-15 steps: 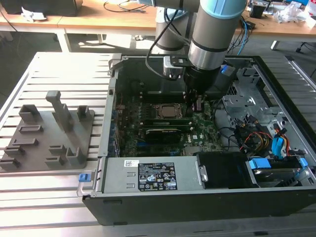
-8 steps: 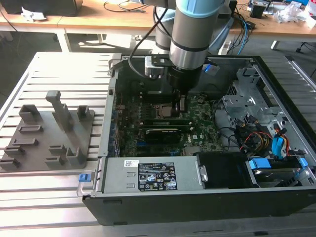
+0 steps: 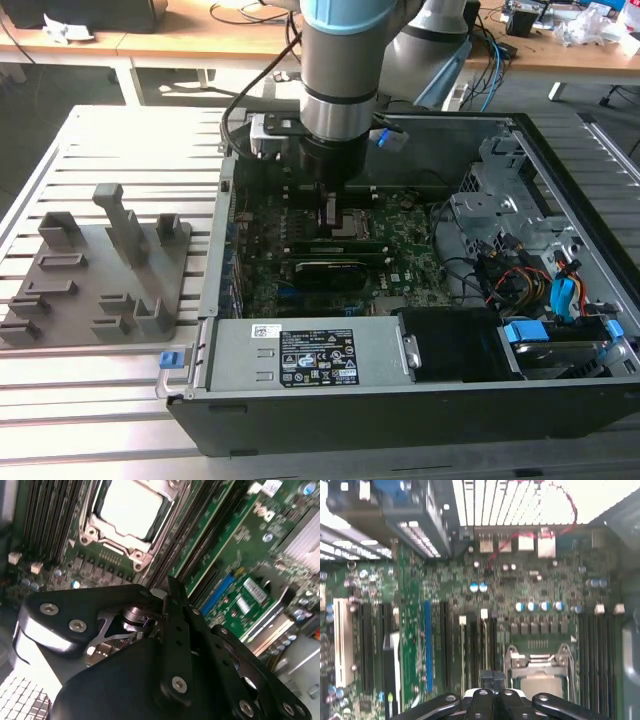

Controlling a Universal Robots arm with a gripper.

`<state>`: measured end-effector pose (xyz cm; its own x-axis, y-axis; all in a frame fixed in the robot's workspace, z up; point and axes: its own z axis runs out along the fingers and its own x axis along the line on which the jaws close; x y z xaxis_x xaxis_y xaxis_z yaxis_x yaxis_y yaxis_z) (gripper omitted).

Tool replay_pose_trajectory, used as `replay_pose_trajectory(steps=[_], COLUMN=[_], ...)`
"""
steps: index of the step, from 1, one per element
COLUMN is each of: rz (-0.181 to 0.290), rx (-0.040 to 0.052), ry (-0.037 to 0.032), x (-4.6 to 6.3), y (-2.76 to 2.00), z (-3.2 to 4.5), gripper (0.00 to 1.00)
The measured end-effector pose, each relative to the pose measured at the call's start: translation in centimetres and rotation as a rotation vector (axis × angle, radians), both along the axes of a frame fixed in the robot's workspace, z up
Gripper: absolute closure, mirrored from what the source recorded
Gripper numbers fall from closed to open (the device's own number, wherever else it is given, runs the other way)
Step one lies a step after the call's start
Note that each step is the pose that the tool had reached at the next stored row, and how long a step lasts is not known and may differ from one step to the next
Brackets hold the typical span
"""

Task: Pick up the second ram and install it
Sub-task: 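Press down the second ram until it locks into place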

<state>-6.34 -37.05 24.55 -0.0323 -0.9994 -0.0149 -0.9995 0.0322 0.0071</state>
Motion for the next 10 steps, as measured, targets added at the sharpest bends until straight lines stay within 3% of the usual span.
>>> replay_pose_trajectory(steps=[10], rz=[0.000], rx=[0.0001], ry=[0.0001], x=[-1.5], y=[-0.02], z=[-1.44], gripper=[0.89])
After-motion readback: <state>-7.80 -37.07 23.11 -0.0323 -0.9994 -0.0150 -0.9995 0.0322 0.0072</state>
